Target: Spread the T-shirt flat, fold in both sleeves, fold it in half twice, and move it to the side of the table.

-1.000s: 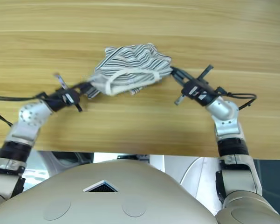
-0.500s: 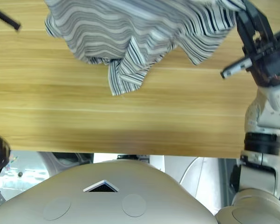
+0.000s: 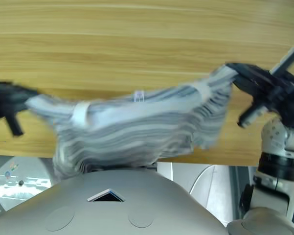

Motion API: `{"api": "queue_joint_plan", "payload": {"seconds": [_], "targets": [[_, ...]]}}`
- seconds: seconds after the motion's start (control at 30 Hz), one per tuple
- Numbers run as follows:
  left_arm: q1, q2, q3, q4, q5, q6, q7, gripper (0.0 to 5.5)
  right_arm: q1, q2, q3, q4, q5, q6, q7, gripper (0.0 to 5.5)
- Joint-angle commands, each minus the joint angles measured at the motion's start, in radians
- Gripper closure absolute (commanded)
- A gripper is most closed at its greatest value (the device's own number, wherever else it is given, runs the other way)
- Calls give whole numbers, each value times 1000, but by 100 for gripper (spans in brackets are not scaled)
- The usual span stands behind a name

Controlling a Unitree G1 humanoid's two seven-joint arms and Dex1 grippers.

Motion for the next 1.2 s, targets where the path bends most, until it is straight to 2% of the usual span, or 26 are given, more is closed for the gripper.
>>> {"api": "queue_joint_plan", "payload": {"seconds": [0.03,0.07,0.1,0.13,0.2,0.27,0.33,0.4,0.47,0.53,0.63,0.77,0.87,0.97,1.07,1.2], "targets": [[-722,-146,-227,828,500,-15,108,547,-656,-24,196,534,-590,219,-488,550],[-867,-181,-248,989,583,-22,235,547,-812,-20,237,665,-691,273,-634,550],[-1058,-208,-276,1138,690,4,522,547,-1024,-26,247,807,-740,352,-826,550],[-1267,-223,-256,1251,738,37,844,547,-1234,-46,223,915,-747,400,-1008,550],[-1649,-176,-217,1337,836,38,1361,547,-1545,-111,188,975,-797,360,-1241,550],[-1826,-122,-228,1331,937,-15,1570,547,-1671,-171,190,937,-859,274,-1290,550],[-1790,-77,-242,1262,1043,-135,1661,547,-1620,-279,151,842,-871,189,-1242,550],[-1583,-55,-292,1199,1128,-256,1593,547,-1389,-323,93,760,-788,131,-1081,550],[-1276,-90,-384,1209,1169,-328,1452,547,-1044,-306,111,736,-765,45,-944,550],[-923,-166,-501,1250,1211,-477,1317,547,-698,-258,221,721,-822,-69,-879,550],[-577,-227,-625,1261,1250,-690,1189,547,-435,-223,316,564,-745,-133,-727,550],[-382,-225,-634,1127,1039,-797,939,547,-260,-285,337,250,-537,-120,-562,550],[-192,-104,-650,814,712,-727,648,547,-58,-371,290,-11,-358,-125,-449,550],[-99,1,-611,593,503,-627,473,547,68,-414,243,-129,-228,-139,-367,550],[-93,27,-540,552,463,-564,400,547,122,-407,232,-150,-221,-148,-320,550],[-72,60,-457,534,502,-538,360,547,142,-365,283,-136,-316,-143,-287,550]]}}
